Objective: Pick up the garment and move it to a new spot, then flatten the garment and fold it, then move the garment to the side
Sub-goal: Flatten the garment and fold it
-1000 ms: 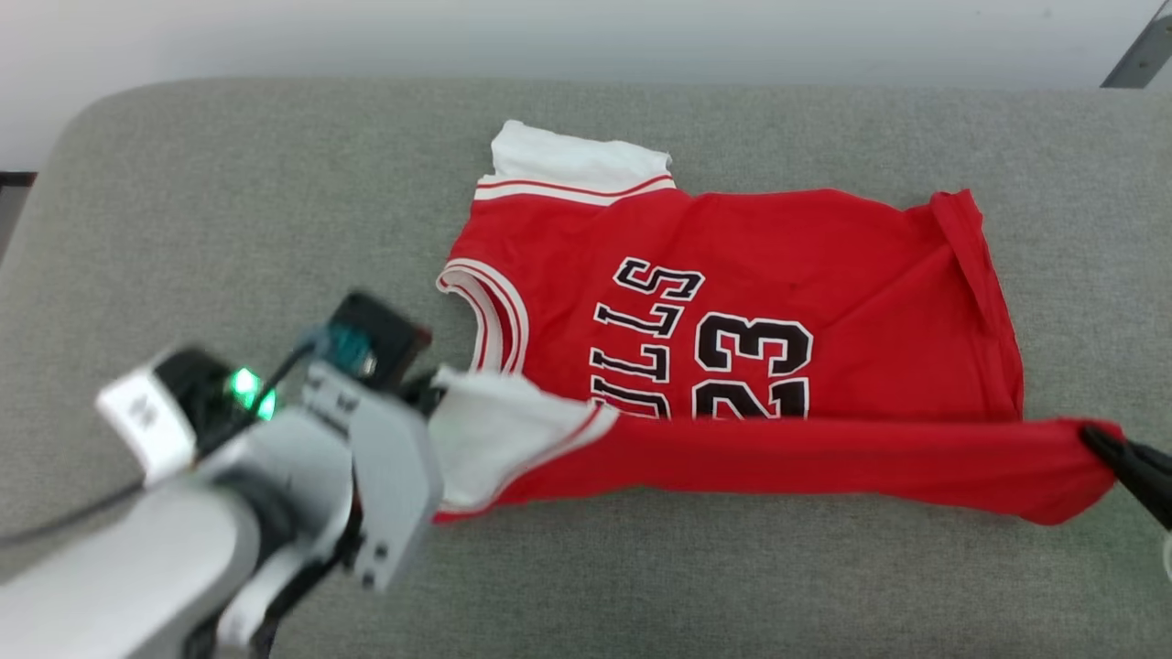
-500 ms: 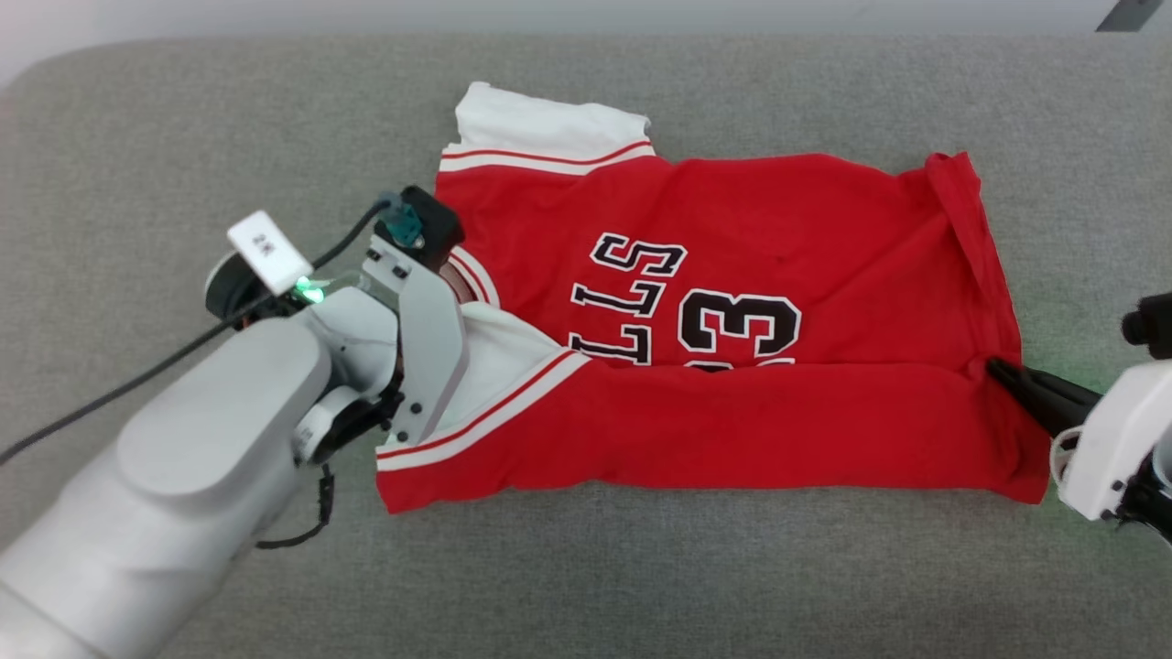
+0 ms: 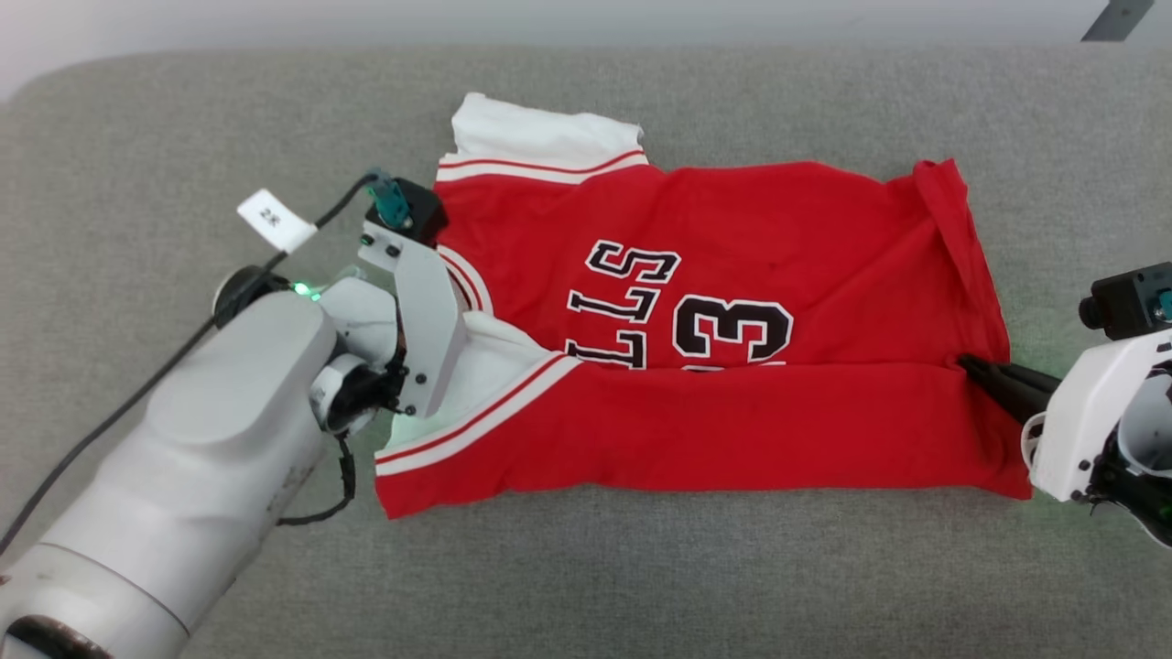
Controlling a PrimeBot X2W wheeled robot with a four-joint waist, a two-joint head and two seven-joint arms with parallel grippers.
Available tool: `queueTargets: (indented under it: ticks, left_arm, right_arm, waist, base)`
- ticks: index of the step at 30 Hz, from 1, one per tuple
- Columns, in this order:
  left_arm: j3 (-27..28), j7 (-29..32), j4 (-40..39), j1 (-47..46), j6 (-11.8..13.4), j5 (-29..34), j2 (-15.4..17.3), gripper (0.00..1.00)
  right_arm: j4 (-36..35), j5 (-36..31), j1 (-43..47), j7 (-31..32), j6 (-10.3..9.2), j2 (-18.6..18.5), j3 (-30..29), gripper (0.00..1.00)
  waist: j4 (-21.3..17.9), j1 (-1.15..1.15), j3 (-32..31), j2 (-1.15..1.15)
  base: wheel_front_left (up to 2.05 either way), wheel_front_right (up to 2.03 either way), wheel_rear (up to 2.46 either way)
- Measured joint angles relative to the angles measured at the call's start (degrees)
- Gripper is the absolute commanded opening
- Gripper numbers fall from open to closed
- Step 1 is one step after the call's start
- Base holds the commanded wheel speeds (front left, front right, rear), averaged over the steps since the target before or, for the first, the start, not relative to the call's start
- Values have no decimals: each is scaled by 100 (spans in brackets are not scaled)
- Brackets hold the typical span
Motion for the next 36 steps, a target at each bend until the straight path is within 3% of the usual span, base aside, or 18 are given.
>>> queueTargets:
  ticks: [8, 14, 22, 26, 31, 36]
  left_arm:
    - [87, -270, -419, 32, 83, -10, 185, 100]
    - [192, -378, -1249, 496, 422, -85, 539, 100]
    - [292, -252, -2574, 1387, 1102, -294, 1167, 100]
    - [335, -149, -3197, 1862, 1634, -433, 1402, 100]
    - [345, -52, -3635, 2287, 2093, -501, 1621, 100]
    - [357, -130, -3654, 2494, 2356, -509, 1644, 100]
  right_arm:
    - [-220, 30, 46, -659, 0, -242, -89, 100]
    - [-400, -171, 397, -1600, 0, -424, -400, 100]
    - [-625, -479, 1111, -2525, 0, -457, -1181, 100]
    - [-759, -848, 1473, -2627, 0, -391, -1826, 100]
    - [-1091, -1314, 2036, -2652, 0, -62, -2783, 100]
    - [-1563, -1828, 2665, -2653, 0, 378, -3627, 100]
  waist:
    - [92, 0, -294, 0]
    - [156, 0, -505, 0]
    - [157, 0, -663, 0]
    - [97, 0, -681, 0]
    - [34, 0, -656, 0]
    - [-30, 0, -607, 0]
  base:
    - [0, 0, 0]
    - [0, 0, 0]
    - [0, 0, 0]
    - [0, 0, 0]
    - [0, 0, 0]
    - [0, 0, 0]
